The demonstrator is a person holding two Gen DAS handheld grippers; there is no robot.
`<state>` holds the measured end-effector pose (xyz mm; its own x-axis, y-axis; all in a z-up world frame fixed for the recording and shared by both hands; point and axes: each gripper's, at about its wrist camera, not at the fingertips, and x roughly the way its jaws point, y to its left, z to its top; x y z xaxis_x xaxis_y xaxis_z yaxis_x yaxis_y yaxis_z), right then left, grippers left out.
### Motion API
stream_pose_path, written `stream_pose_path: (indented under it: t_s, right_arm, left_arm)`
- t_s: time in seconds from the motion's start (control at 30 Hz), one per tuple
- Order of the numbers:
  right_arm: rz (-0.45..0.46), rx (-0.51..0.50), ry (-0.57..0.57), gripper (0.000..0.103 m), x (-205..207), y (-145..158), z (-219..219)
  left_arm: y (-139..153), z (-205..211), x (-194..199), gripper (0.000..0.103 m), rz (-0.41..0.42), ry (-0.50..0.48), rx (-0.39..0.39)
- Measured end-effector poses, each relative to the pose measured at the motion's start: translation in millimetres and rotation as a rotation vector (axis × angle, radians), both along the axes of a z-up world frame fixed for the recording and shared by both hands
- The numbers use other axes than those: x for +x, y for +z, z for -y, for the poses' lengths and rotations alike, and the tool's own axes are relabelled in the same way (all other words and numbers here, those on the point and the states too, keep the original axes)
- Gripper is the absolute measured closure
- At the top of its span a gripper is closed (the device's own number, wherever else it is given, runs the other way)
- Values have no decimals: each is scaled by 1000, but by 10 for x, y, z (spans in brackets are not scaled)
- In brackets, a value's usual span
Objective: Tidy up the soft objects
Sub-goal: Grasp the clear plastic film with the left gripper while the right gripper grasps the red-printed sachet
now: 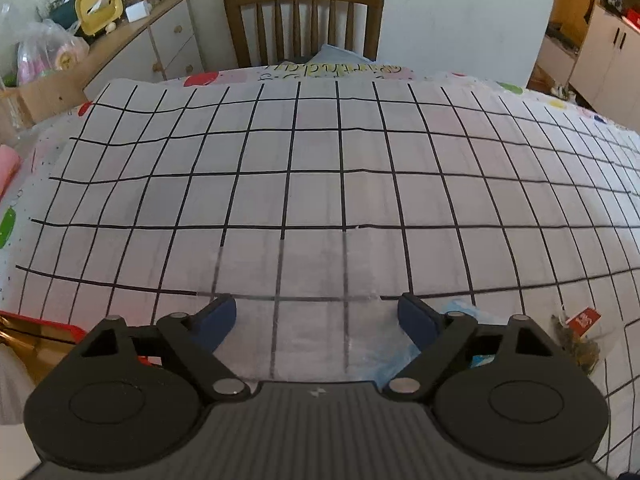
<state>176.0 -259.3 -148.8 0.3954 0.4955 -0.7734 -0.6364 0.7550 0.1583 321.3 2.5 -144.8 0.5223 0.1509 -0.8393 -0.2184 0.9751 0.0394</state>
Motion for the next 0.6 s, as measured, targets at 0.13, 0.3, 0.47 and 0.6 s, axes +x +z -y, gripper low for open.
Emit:
stream_pose_path:
  t_s: [0.13, 0.3, 0.47, 0.6]
  right_arm:
    - [17, -19, 15, 11, -17, -8, -17]
    - [27, -25, 16, 16, -20, -6, -10]
    - [56, -55, 27, 24, -44, -11, -15]
    - [95, -98, 26, 44, -71, -5, -28]
  left_arm:
    - [-5, -28, 27, 17, 8, 5, -19]
    - [27, -71, 31, 39, 26, 11, -20]
    - [54, -120, 23, 65, 38, 12, -27]
    - [68, -189, 9, 86, 39, 13, -49]
